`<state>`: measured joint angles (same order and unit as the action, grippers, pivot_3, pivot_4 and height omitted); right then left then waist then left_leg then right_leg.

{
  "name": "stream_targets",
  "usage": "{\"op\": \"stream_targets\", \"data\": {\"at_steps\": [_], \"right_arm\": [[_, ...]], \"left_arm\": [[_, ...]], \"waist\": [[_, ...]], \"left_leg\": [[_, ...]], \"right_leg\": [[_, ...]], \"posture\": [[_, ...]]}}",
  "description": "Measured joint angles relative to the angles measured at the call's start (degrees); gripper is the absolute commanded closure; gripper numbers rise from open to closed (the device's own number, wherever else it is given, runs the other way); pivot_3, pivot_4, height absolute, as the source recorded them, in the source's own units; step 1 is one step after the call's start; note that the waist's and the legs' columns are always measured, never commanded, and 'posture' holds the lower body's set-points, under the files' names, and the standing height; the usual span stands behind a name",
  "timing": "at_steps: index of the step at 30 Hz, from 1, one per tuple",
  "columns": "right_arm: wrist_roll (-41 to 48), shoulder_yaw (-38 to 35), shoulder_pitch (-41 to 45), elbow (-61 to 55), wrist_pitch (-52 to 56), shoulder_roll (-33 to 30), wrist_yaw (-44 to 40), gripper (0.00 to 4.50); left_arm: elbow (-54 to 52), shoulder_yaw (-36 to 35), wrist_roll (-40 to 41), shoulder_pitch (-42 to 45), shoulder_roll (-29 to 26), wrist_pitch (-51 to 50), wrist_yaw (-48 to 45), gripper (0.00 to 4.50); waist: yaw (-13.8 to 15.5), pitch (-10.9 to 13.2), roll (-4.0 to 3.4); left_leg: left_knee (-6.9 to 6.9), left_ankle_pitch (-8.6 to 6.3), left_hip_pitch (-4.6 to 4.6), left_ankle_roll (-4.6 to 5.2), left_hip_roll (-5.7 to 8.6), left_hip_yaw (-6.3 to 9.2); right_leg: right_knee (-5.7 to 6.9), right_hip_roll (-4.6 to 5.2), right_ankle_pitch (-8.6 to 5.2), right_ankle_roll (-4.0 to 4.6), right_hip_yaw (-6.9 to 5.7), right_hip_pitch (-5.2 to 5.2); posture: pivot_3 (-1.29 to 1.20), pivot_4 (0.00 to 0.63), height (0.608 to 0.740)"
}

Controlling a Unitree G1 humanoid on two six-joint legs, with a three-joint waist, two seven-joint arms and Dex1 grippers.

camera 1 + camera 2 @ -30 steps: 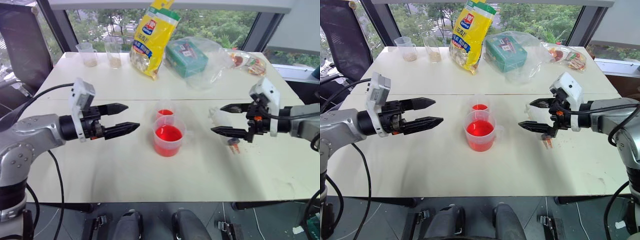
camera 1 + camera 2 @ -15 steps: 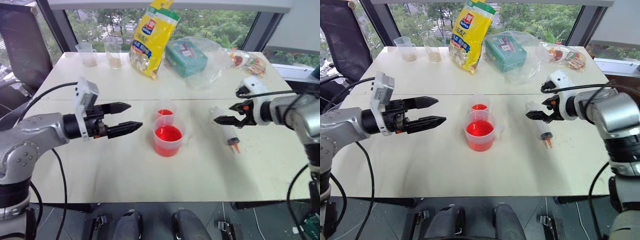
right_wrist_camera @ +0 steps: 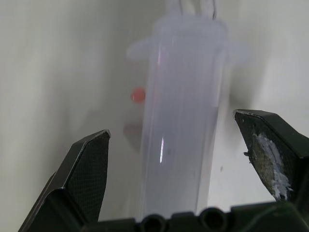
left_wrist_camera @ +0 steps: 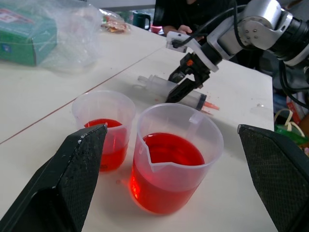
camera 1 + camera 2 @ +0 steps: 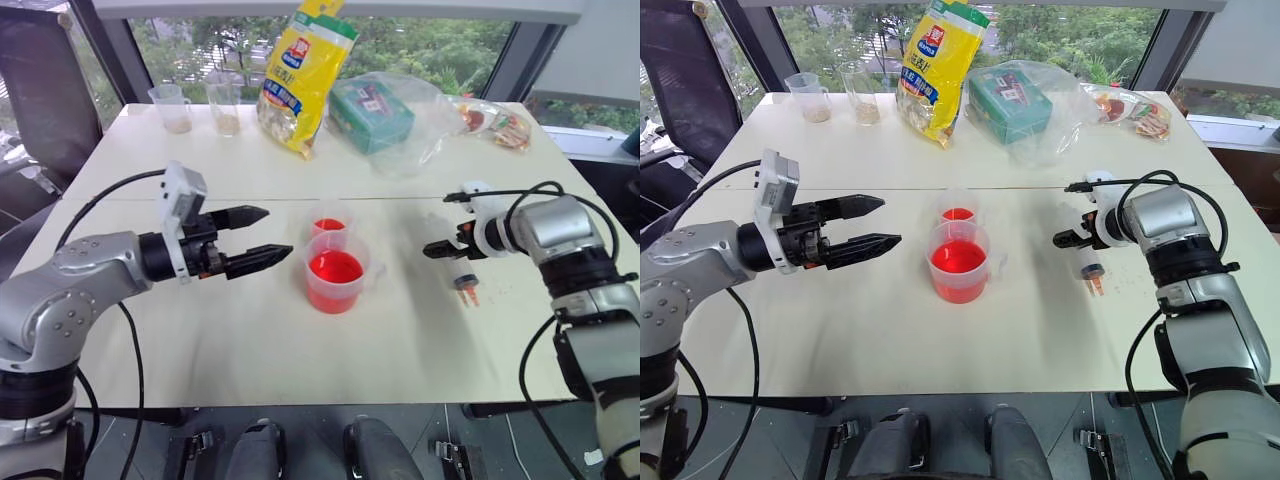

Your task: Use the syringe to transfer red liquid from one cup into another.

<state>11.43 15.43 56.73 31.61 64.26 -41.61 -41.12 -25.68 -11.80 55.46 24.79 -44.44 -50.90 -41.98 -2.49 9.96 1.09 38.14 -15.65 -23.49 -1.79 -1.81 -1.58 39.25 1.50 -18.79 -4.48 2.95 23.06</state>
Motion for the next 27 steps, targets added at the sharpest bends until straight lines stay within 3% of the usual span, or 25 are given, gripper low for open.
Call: {"op": "stream_targets", "data": {"at_steps": [2, 3, 5, 9, 10, 18, 23, 27], "right_arm": [[-1.5, 0.6, 1.2, 3.1, -1.5, 1.2, -0.6, 0.03], [-2.0, 1.1, 1.5, 4.1, -2.2, 1.6, -0.9, 0.26], [-3.3, 1.2, 2.5, 6.3, -3.0, 2.1, -1.8, 0.89], [-5.1, 1.6, 3.2, 8.1, -4.4, 2.3, -3.1, 2.91], [-5.5, 1.6, 3.4, 8.4, -4.6, 2.5, -3.6, 3.11], [-6.0, -0.9, 4.3, 7.5, -3.0, 3.4, -3.5, 3.12], [1.1, -14.1, 4.4, -9.1, -4.2, 5.9, -1.9, 3.12], [7.1, -23.2, 0.7, -26.2, -11.3, 12.8, 1.8, 3.12]], "left_arm": [[-0.3, 0.0, -0.1, -0.2, 0.2, 0.2, 0.3, 0.0], [-0.3, 0.1, -0.3, -0.3, 0.1, 0.3, 0.4, 0.0], [-0.3, 0.3, -1.0, -0.4, 0.2, 0.6, 0.4, 0.0], [-0.3, 0.3, -1.6, -0.4, 0.2, 1.4, 0.4, 0.0], [-0.3, 0.3, -1.8, -0.4, 0.2, 1.5, 0.4, 0.0], [1.0, 0.3, -3.1, 0.5, 0.2, 2.7, -1.0, 0.0], [3.9, 0.4, -3.5, 4.6, 0.1, 2.9, -2.1, 0.0], [7.0, 1.6, -4.0, 7.7, 0.1, 2.9, -4.0, 0.0]], "waist": [[0.0, 0.0, 0.0], [0.0, 0.0, 0.0], [0.0, 0.0, 0.0], [0.0, 0.0, 0.0], [-0.1, 0.0, 0.0], [0.0, 0.0, -0.02], [0.0, 0.0, -0.05], [0.1, 0.0, -0.03]], "left_leg": [[0.0, 0.0, 0.0, 0.0, 0.01, -0.01], [0.0, 0.0, 0.0, 0.0, 0.0, -0.01], [0.01, 0.0, 0.0, 0.0, 0.01, -0.01], [0.01, 0.0, 0.0, 0.0, 0.0, 0.0], [0.01, 0.0, 0.0, 0.0, 0.0, -0.01], [0.0, 0.0, -0.01, 0.0, 0.0, -0.01], [-0.06, 0.0, -0.06, 0.0, -0.02, 0.0], [-0.1, 0.0, -0.06, -0.01, -0.01, 0.03]], "right_leg": [[0.0, 0.01, 0.0, 0.0, 0.0, 0.0], [0.0, 0.0, 0.0, 0.0, 0.0, 0.0], [0.0, 0.01, 0.0, 0.0, 0.0, -0.01], [0.0, 0.01, 0.0, 0.0, -0.01, -0.01], [0.0, 0.0, 0.0, 0.0, 0.0, -0.01], [0.03, 0.01, 0.0, 0.0, -0.01, 0.02], [0.04, -0.04, 0.0, 0.0, -0.01, 0.11], [0.02, -0.01, 0.0, -0.01, -0.05, 0.07]], "posture": [[0.0, 0.15, 0.74], [0.0, 0.15, 0.74], [0.0, 0.15, 0.74], [0.0, 0.15, 0.74], [0.0, 0.15, 0.74], [0.0, 0.15, 0.74], [0.0, 0.15, 0.74], [0.0, 0.15, 0.74]]}}
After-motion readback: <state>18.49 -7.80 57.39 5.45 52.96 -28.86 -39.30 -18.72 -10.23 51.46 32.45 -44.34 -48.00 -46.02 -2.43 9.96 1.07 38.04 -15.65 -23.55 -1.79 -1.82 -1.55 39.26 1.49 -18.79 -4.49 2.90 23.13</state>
